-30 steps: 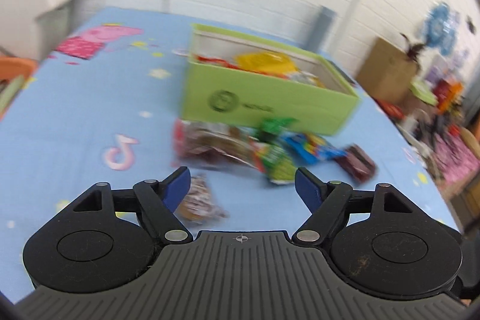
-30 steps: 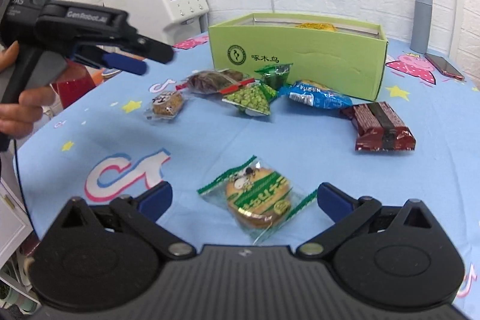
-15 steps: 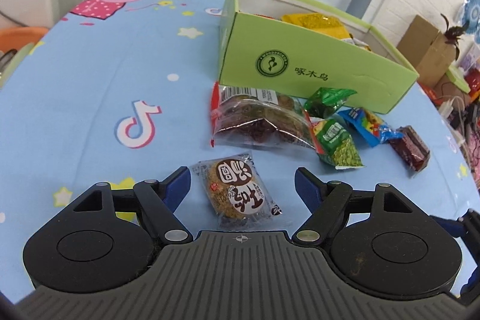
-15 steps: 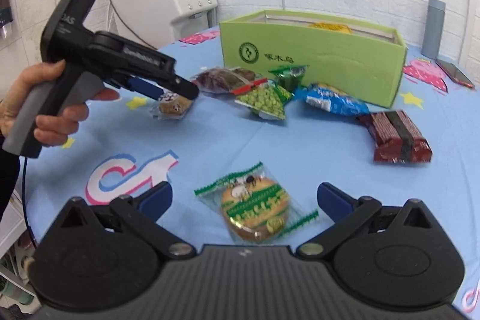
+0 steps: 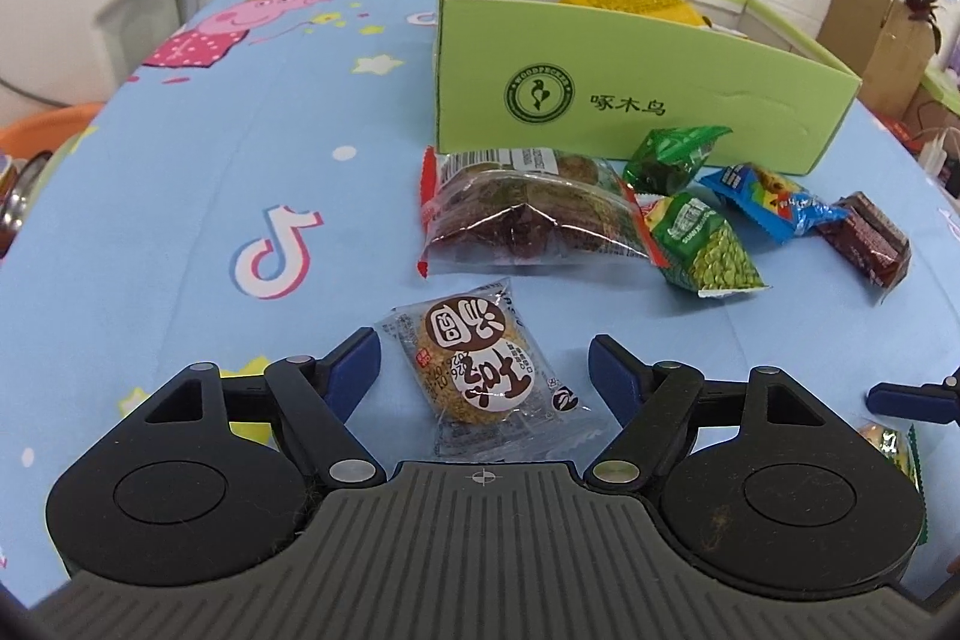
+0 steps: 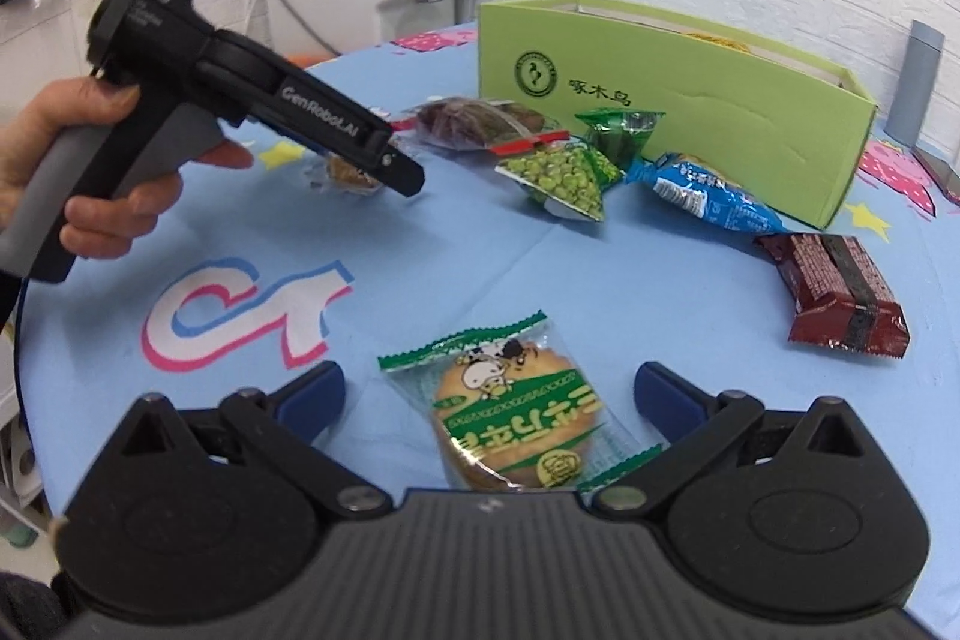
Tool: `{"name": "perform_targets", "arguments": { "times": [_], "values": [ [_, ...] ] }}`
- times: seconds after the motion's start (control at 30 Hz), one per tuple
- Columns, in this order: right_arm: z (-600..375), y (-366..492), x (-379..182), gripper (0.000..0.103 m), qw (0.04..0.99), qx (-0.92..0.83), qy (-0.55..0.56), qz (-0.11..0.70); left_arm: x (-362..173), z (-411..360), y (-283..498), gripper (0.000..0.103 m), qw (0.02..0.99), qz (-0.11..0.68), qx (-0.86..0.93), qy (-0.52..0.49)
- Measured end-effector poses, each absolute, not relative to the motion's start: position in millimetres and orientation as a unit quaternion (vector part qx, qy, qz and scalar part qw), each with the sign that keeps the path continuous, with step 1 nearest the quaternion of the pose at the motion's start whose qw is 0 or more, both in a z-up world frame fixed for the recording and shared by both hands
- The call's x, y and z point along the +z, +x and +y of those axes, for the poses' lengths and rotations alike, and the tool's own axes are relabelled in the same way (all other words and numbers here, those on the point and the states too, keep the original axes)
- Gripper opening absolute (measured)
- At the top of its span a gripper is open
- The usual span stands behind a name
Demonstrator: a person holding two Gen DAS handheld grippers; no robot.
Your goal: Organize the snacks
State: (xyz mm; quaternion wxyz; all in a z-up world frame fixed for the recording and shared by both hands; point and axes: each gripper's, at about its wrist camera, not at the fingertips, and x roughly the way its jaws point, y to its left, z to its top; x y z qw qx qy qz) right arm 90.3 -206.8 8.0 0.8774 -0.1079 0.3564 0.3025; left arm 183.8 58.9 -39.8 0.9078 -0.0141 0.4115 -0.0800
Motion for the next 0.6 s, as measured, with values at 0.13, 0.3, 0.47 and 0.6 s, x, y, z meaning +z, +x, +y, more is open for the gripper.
{"name": "perform_targets", "arguments": {
  "times": [0.13,0.3,0.47,0.6],
  "values": [
    [-206.0,105.0,18.8,0.102,0.848,0.312,-0.132,0.408,-38.5,61.8,187.0,0.066,0.906,0.416,-0.079,-0.027],
    [-205.2,97.2,31.5,0.102,0.845,0.318,-0.176,0.392,-37.1,63.9,189.3,0.066,0.903,0.42,-0.078,-0.038],
    [-198.1,97.6,25.9,0.102,0.833,0.327,-0.208,0.395,-39.0,59.2,187.8,0.066,0.906,0.415,-0.076,-0.021],
    [-203.1,103.7,24.6,0.099,0.832,0.326,-0.172,0.415,-40.5,51.9,186.7,0.038,0.913,0.404,-0.058,0.021]
  ]
}}
